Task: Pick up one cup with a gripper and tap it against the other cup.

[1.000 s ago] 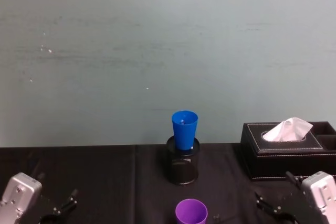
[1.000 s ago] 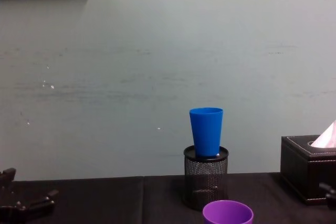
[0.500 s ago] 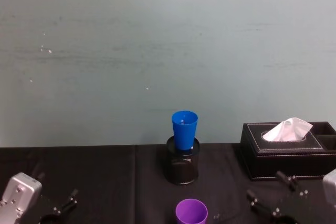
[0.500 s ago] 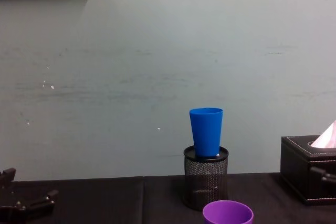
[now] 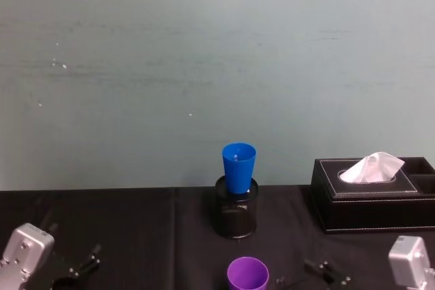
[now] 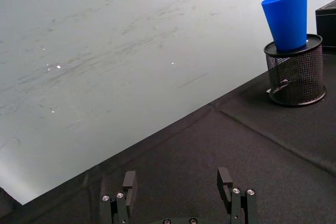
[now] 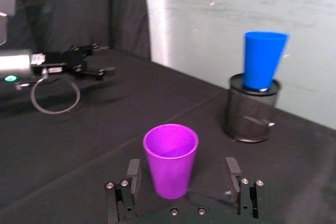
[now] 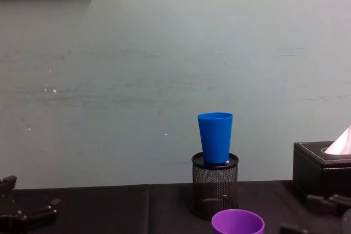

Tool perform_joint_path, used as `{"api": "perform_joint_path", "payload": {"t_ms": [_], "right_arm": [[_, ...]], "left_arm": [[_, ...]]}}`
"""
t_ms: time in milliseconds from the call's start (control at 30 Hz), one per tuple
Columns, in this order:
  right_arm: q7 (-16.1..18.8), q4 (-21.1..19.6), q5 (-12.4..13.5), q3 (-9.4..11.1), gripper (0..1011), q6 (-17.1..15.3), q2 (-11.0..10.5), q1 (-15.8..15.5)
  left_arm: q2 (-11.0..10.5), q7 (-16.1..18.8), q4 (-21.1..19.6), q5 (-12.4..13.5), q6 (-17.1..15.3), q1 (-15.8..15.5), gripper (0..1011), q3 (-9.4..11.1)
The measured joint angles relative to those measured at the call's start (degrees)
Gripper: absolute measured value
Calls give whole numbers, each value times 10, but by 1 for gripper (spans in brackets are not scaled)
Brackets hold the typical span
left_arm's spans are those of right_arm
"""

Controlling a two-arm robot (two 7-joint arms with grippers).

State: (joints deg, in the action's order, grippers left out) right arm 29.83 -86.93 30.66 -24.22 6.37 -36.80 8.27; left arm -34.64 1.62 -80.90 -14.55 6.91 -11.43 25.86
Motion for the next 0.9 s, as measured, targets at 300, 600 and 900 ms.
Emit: {"api": "perform_joint_path", "payload": {"t_ms": [300, 600, 900], "right_arm": [[37, 48, -24, -24, 1003, -15, 32, 37], [53, 82, -43, -31, 1003, -16, 59, 58], [68, 143, -44, -32, 1003, 3, 98, 85]], "left_arm": [[0, 0, 0, 0, 0, 0, 1000, 0], [0, 0, 0, 0, 0, 0, 1000, 0], [0, 0, 0, 0, 0, 0, 1000, 0]]}}
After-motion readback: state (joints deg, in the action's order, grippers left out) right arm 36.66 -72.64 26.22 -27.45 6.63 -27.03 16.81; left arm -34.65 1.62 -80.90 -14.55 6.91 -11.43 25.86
